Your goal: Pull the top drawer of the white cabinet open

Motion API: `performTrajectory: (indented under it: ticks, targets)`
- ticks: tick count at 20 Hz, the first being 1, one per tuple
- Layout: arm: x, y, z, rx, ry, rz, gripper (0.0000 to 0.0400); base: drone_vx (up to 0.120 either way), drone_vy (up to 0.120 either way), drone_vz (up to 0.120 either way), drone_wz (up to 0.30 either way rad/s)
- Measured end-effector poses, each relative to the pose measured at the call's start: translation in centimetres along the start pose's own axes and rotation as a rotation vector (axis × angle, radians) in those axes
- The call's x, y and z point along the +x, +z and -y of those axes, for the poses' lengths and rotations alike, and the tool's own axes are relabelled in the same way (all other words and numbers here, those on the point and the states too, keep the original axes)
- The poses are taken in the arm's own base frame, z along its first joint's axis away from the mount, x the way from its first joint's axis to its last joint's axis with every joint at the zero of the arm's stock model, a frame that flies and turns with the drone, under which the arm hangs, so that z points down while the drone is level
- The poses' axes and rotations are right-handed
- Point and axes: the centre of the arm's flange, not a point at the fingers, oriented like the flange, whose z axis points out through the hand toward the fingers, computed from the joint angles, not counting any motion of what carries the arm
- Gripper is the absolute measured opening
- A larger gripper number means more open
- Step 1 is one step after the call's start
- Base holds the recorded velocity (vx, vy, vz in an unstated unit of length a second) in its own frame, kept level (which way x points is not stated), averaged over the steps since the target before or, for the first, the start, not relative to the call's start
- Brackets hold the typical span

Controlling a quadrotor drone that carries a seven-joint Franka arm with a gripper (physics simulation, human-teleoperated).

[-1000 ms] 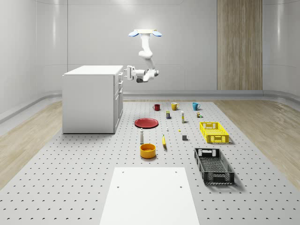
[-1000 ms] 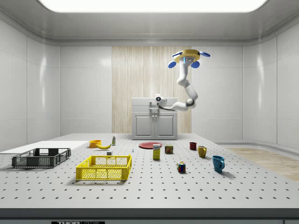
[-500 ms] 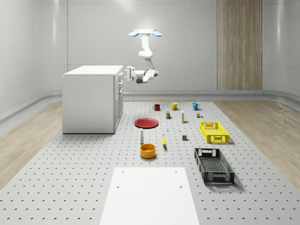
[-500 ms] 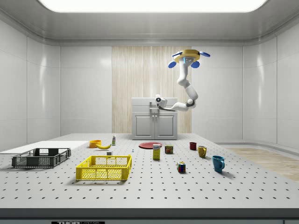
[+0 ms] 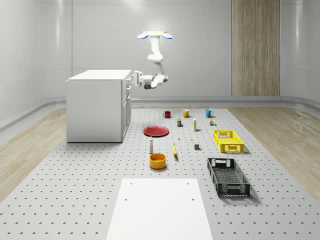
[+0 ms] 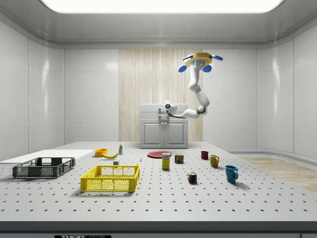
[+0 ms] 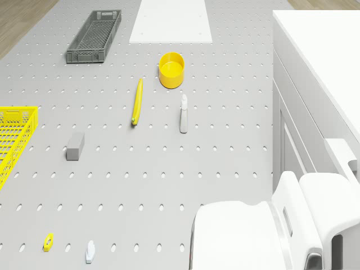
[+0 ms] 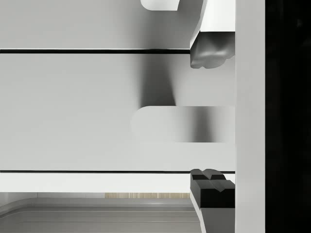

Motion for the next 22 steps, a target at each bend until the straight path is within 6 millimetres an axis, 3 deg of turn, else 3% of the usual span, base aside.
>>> performTrajectory:
  ticks: [13, 16, 19, 21, 22]
  targets:
    - [0.8, 0.6, 0.8, 0.0, 0.0, 0.0, 0.0305, 0.0, 0.0, 0.0, 0.0]
    - [0.8, 0.6, 0.8, 0.0, 0.0, 0.0, 0.0208, 0.0, 0.0, 0.0, 0.0]
    - [0.8, 0.6, 0.8, 0.0, 0.0, 0.0, 0.0154, 0.0, 0.0, 0.0, 0.0]
    - [0.8, 0.6, 0.9, -0.002, 0.009, -0.001, 0.0143, 0.0, 0.0, 0.0, 0.0]
    - [0.3, 0.5, 1.2, -0.017, 0.048, -0.008, 0.0195, 0.0, 0.0, 0.0, 0.0]
